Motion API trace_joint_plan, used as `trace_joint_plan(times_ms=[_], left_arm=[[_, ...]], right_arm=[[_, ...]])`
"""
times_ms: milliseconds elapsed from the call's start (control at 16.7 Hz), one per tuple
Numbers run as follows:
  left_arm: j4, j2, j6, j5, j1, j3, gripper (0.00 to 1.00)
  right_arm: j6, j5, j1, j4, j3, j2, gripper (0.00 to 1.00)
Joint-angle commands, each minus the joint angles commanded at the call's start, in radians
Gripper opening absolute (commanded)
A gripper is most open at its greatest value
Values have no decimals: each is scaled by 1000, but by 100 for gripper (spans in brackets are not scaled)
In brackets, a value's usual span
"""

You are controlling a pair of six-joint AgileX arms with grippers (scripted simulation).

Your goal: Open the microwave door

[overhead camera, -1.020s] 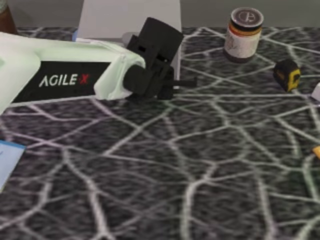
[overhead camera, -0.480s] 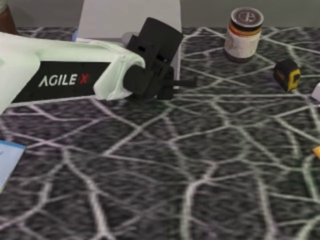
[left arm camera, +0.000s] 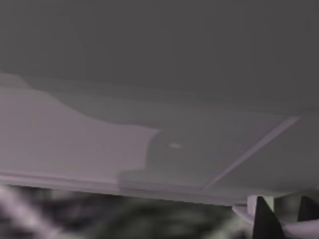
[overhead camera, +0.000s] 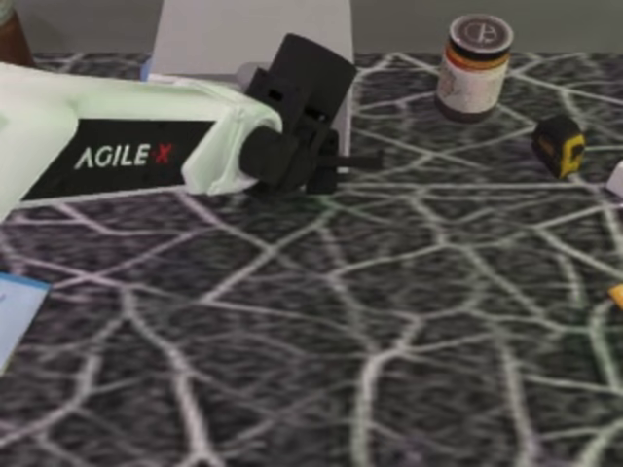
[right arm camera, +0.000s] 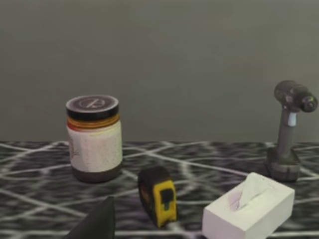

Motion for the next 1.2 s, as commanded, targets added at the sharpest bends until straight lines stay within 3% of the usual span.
trace_joint_plan(times_ms=[480,1200], left_arm=[[35,-36,49,36,8,-56,0],[35,-36,50,37,8,-56,0]], right_arm=[[0,0,0,0,0,0,100],[0,0,0,0,0,0,100]])
